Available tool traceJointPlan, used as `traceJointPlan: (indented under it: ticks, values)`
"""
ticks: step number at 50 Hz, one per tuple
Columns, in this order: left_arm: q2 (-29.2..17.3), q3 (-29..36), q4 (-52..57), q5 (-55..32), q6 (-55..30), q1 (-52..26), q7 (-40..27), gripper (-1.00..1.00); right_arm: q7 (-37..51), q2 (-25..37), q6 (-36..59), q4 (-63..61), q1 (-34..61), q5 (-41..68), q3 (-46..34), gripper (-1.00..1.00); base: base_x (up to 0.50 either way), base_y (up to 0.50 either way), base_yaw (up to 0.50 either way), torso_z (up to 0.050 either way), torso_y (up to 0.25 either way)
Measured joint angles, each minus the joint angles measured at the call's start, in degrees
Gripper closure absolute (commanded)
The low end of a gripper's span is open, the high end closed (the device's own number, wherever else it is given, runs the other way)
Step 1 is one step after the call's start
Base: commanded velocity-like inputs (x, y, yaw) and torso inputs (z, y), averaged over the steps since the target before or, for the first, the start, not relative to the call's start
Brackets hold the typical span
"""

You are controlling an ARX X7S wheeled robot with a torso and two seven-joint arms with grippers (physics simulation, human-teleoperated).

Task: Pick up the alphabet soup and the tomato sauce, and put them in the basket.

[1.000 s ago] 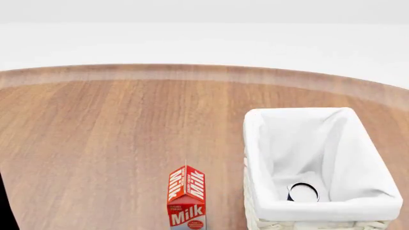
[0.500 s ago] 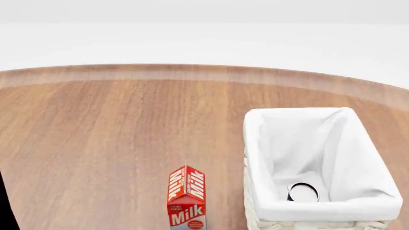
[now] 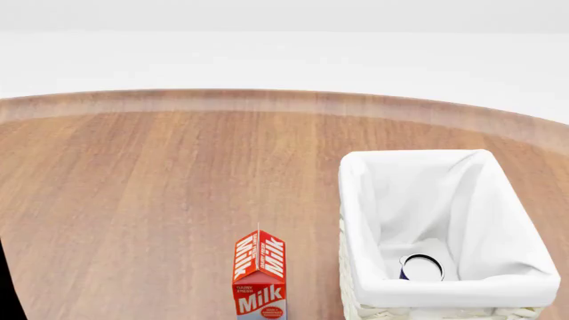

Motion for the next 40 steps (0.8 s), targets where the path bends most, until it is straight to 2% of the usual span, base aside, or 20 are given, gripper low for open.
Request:
traceJointPlan:
  ticks: [40]
  values:
    - [0.0, -0.3, -0.3, 0.1, 0.3, 0.4, 0.2, -1.0, -2.7, -3.5, -3.5, 6.0, -3.4, -2.8, -0.5, -1.0, 0.0, 0.0, 0.0, 0.0, 0.0]
